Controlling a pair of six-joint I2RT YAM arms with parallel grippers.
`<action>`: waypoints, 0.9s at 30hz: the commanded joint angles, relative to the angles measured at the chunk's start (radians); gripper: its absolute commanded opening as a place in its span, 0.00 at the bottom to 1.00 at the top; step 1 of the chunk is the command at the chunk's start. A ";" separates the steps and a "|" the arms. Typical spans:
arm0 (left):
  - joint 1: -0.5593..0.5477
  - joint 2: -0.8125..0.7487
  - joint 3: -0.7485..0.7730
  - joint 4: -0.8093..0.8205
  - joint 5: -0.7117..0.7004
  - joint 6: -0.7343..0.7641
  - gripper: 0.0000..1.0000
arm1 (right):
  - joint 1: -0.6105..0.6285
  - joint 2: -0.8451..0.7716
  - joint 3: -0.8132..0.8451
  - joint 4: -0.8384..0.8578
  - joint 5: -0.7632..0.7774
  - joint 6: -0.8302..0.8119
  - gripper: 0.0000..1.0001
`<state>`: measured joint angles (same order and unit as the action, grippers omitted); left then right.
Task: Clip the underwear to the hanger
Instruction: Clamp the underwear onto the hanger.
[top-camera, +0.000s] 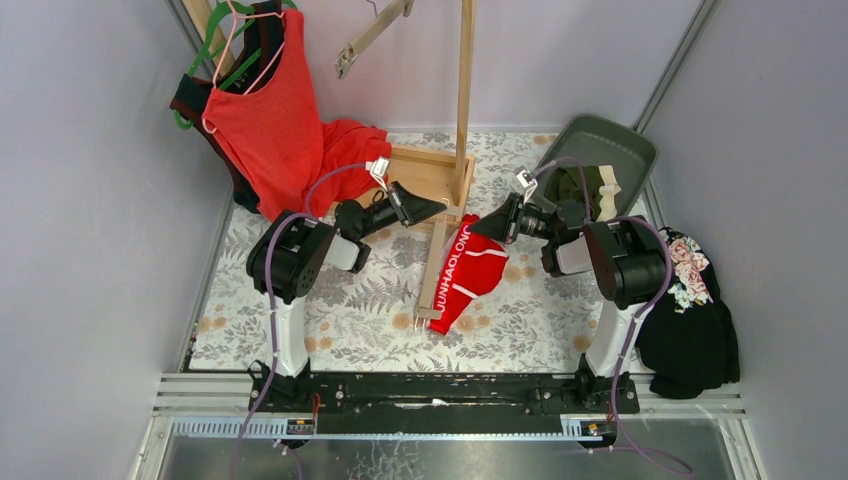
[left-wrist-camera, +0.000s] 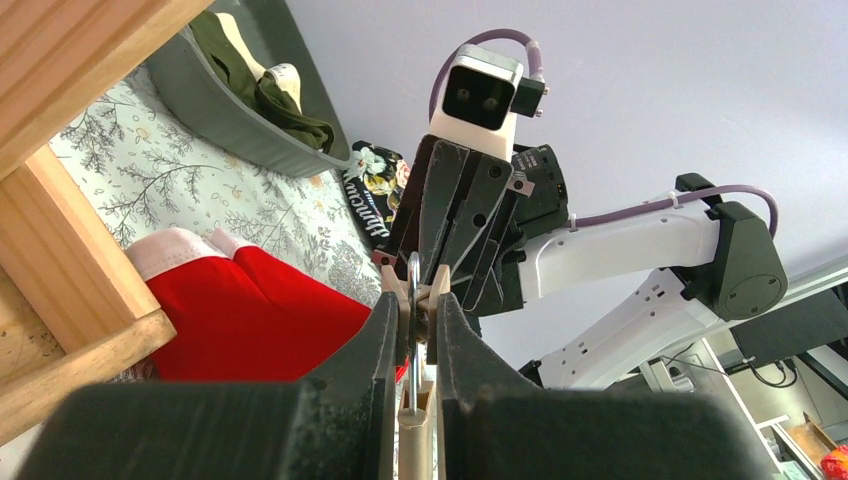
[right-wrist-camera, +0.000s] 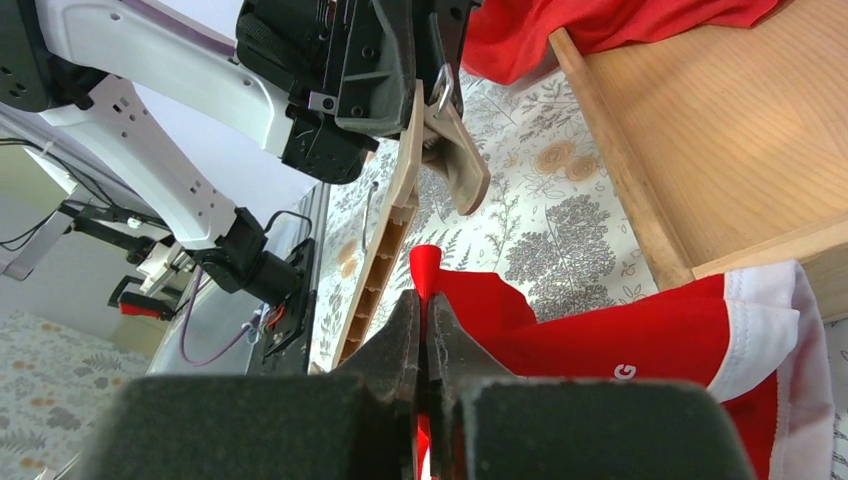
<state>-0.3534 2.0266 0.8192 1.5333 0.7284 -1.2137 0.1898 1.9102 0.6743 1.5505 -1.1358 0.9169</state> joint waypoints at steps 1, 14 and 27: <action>-0.011 0.017 0.033 0.076 -0.003 0.016 0.00 | 0.008 0.003 0.045 0.142 -0.040 0.034 0.00; -0.037 0.037 0.050 0.076 0.021 0.019 0.00 | 0.011 0.016 0.063 0.142 -0.040 0.047 0.00; -0.038 0.012 -0.010 0.076 0.049 0.046 0.00 | 0.006 0.033 0.096 0.140 -0.032 0.056 0.00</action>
<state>-0.3862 2.0506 0.8288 1.5333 0.7525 -1.1915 0.1951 1.9484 0.7246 1.5623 -1.1473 0.9676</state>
